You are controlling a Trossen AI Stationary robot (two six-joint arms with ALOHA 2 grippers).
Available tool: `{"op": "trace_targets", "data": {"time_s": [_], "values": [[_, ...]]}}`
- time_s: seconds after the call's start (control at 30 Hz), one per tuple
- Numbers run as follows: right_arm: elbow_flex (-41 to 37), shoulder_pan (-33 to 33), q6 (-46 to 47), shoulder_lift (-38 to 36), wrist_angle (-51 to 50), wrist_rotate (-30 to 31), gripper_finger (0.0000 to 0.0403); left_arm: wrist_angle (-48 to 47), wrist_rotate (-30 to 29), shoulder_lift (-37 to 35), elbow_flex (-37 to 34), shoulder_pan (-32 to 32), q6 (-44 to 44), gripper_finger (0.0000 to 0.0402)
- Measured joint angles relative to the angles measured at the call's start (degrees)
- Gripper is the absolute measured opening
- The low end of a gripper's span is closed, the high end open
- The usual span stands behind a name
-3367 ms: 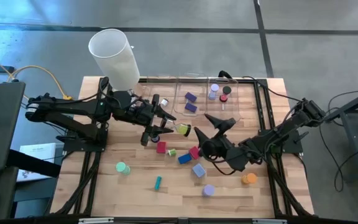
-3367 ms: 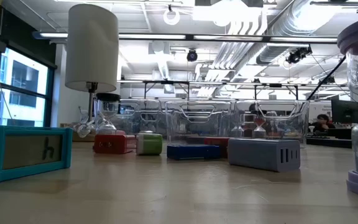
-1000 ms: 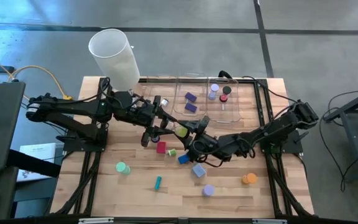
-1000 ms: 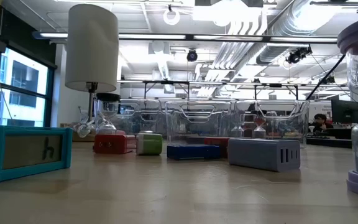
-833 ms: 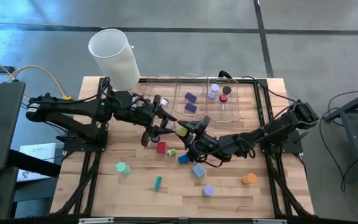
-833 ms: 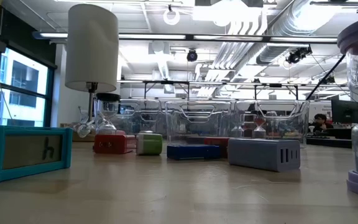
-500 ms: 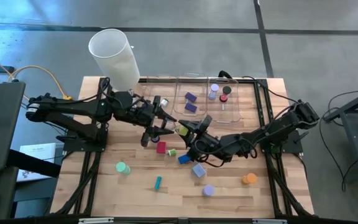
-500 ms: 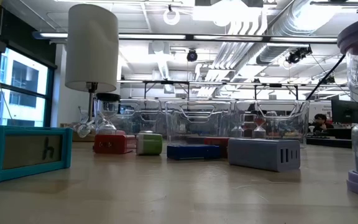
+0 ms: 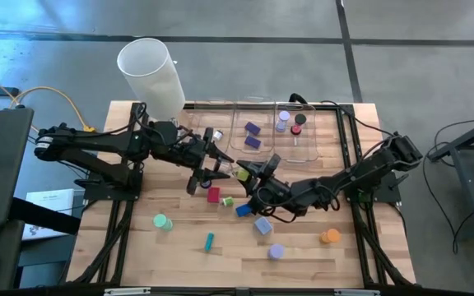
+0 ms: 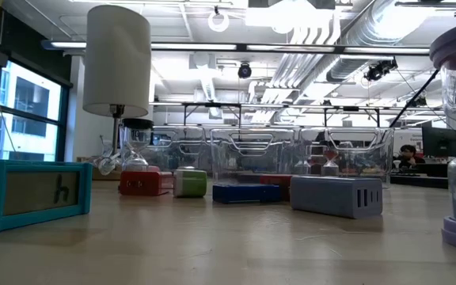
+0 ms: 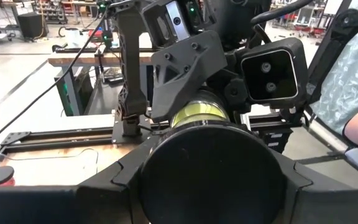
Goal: Pick & Place Office items
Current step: Put the green hourglass into the right transparent bin
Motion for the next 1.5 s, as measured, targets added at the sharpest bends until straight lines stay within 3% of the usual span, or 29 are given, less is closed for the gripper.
{"op": "trace_targets", "data": {"time_s": [0.2, 0.5, 0.63, 0.9, 1.03, 1.17, 1.5], "values": [[0.00, 0.57, 0.32, 0.00, -0.02, 0.22, 0.0182, 0.08, 0.15, 0.02, 0.00, -0.04, 2.22, 0.0204], [-0.06, 0.65, 2.47, 0.00, -2.98, 3.07, 0.0182, 0.53, 0.25, -0.11, 0.04, -0.04, 3.96, 0.0312], [-0.04, 0.66, 6.60, 0.00, -9.28, 7.63, 0.0182, 0.32, -1.40, -0.26, 0.04, 0.02, 3.98, 0.0336], [-0.04, 0.14, 17.26, 0.00, -25.69, 17.60, 0.0182, -0.49, -5.47, -0.52, 0.04, 0.47, 3.33, 0.0340], [-0.04, -0.73, 25.96, -0.02, -36.07, 21.90, 0.0182, -1.48, -5.54, -0.52, 0.04, 0.55, 2.17, 0.0340], [-0.04, -1.63, 38.63, -0.02, -49.77, 22.11, 0.0182, -2.52, -5.54, -0.52, 0.04, 0.55, 1.78, 0.0340], [0.00, -2.85, 76.14, -2.52, -80.89, 9.45, 0.0187, -3.99, -5.56, -0.52, 0.04, 0.55, 1.64, 0.0340]]}}
